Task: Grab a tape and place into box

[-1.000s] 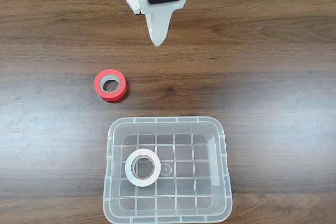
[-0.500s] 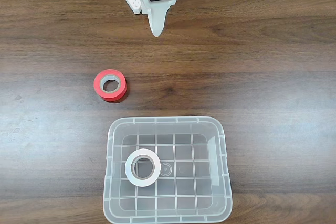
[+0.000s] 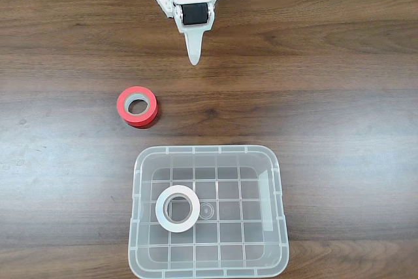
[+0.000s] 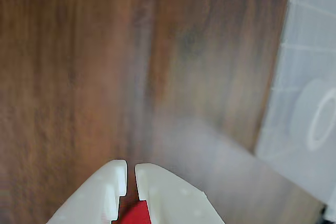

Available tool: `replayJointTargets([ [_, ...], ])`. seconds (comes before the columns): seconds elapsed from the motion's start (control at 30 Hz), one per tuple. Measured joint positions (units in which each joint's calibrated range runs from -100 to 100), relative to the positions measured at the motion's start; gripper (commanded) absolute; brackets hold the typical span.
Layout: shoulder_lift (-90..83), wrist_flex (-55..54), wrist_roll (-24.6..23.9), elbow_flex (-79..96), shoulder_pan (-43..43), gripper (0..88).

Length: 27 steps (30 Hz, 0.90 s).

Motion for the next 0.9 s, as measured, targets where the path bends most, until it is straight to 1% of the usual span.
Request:
replayJointTargets([
  [0.1,-4.69,0.0,-1.62,4.24,0.0,1.1],
  [0.27,-8.37,0.42,-2.45,7.22,2.85,1.1],
  [0.9,-9.63,0.68,-2.45,7.4,3.46,1.3],
])
